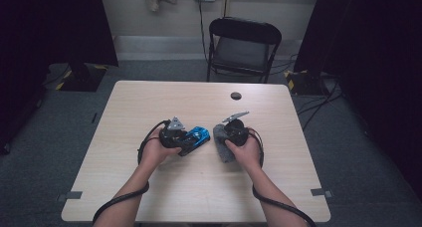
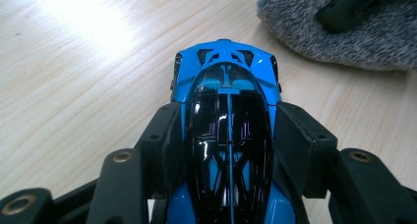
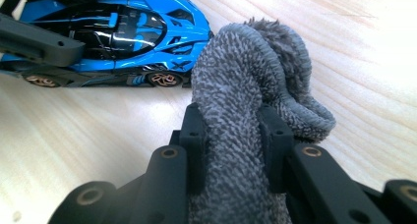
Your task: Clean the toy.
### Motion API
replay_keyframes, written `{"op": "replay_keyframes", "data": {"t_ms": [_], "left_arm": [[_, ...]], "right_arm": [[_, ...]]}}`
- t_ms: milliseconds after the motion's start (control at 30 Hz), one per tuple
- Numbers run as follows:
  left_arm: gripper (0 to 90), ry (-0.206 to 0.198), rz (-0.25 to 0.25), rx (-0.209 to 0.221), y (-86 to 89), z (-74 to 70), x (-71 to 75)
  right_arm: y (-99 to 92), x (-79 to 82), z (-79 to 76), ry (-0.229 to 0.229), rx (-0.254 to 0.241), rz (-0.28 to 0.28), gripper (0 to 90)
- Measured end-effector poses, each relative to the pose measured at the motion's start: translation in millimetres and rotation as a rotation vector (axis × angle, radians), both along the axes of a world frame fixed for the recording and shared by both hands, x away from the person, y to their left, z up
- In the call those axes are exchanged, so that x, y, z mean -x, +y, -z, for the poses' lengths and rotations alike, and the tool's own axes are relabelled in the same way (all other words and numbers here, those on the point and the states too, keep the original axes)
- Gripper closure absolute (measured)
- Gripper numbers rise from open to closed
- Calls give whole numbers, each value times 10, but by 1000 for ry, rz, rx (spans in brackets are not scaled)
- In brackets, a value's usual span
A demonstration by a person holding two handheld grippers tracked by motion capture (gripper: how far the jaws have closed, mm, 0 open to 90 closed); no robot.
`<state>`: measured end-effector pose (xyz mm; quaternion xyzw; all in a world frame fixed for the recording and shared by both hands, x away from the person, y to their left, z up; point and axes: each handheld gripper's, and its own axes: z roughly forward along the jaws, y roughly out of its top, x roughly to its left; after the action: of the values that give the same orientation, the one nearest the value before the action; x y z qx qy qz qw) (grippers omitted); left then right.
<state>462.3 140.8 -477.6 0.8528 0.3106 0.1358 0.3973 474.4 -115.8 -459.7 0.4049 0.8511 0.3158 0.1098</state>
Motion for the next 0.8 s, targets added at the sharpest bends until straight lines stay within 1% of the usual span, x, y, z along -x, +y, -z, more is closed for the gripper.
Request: {"op": "replay_keyframes", "data": {"t_ms": [133, 200, 267, 300, 433, 467, 533, 800], "left_arm": [[452, 0, -1, 1, 0, 1, 0], [452, -1, -1, 5, 7, 5, 1], [452, 2, -1, 8, 8, 7, 3], [452, -1, -1, 6, 8, 7, 2], [452, 0, -1, 6, 9, 6, 1], [452, -1, -1, 5, 8, 6, 2], [452, 2, -1, 10, 8, 8, 3], [452, 3, -1, 2, 3, 1, -2]], "right_arm": [[60, -20, 79, 13, 12, 0, 699], [104, -12, 116, 19, 4, 0, 699], [151, -2, 136, 11, 6, -7, 698], [166, -3, 135, 15, 1, -10, 698], [231, 6, 127, 20, 7, -26, 698], [252, 14, 125, 15, 20, -27, 698], [268, 19, 126, 14, 19, -33, 698], [272, 43, 129, 15, 10, -40, 698]]}}
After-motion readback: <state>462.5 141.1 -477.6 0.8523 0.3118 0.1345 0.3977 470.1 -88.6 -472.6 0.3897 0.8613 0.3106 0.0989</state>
